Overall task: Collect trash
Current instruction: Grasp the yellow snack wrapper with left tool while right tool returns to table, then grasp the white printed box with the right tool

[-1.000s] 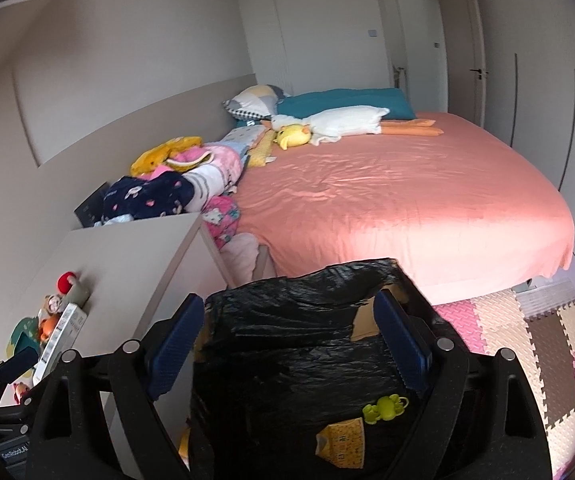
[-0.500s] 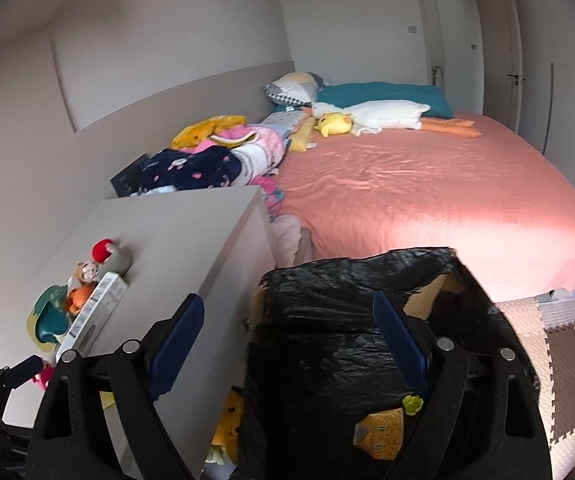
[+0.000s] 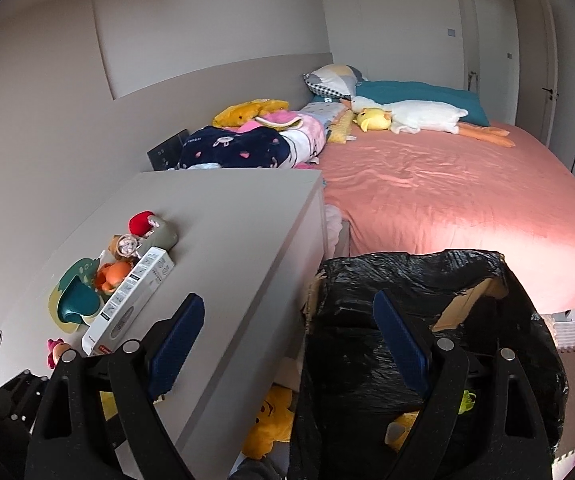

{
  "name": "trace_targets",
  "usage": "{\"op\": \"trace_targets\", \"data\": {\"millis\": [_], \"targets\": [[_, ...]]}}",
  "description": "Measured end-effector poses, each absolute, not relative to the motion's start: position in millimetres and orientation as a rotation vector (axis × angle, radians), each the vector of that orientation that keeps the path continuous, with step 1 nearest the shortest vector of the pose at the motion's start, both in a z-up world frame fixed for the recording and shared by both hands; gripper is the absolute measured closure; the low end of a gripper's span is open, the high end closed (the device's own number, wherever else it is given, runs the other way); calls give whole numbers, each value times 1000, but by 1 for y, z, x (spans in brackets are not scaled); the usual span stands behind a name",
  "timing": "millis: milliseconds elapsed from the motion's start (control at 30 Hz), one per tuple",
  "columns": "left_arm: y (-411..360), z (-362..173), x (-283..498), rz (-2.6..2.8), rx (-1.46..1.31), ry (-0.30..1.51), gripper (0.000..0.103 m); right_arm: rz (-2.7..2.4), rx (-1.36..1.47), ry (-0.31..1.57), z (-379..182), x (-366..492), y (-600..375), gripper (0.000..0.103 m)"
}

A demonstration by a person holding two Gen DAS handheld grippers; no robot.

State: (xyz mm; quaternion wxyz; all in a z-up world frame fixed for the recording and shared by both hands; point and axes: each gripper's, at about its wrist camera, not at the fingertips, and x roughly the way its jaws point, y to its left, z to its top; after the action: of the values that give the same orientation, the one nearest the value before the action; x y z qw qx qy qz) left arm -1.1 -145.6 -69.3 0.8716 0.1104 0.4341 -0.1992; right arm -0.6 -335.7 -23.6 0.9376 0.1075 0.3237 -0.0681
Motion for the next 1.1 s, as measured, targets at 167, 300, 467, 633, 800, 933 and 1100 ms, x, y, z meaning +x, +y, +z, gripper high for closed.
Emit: {"op": "trace_targets", "data": {"millis": [167, 300, 467, 633, 800, 933, 1100], "targets": [[-141, -77, 4, -419, 224, 923, 38, -125, 210, 672, -26, 5, -326, 16], [-137, -76, 3, -423, 228, 912, 57, -97, 209, 683, -28, 11, -316, 16], [-130, -69, -2, -439, 218, 901, 82, -48, 212, 705, -31, 20, -301, 16], [-115, -56, -12, -444, 203, 868, 83, -3, 217, 727, -35, 31, -282, 16], [-99, -44, -19, -439, 181, 838, 83, 34, 218, 753, -40, 44, -265, 16], [-85, -34, -23, -423, 169, 815, 83, 66, 231, 783, -45, 56, -250, 16], [-71, -24, -28, -396, 156, 794, 83, 89, 269, 813, -51, 73, -235, 16]]}}
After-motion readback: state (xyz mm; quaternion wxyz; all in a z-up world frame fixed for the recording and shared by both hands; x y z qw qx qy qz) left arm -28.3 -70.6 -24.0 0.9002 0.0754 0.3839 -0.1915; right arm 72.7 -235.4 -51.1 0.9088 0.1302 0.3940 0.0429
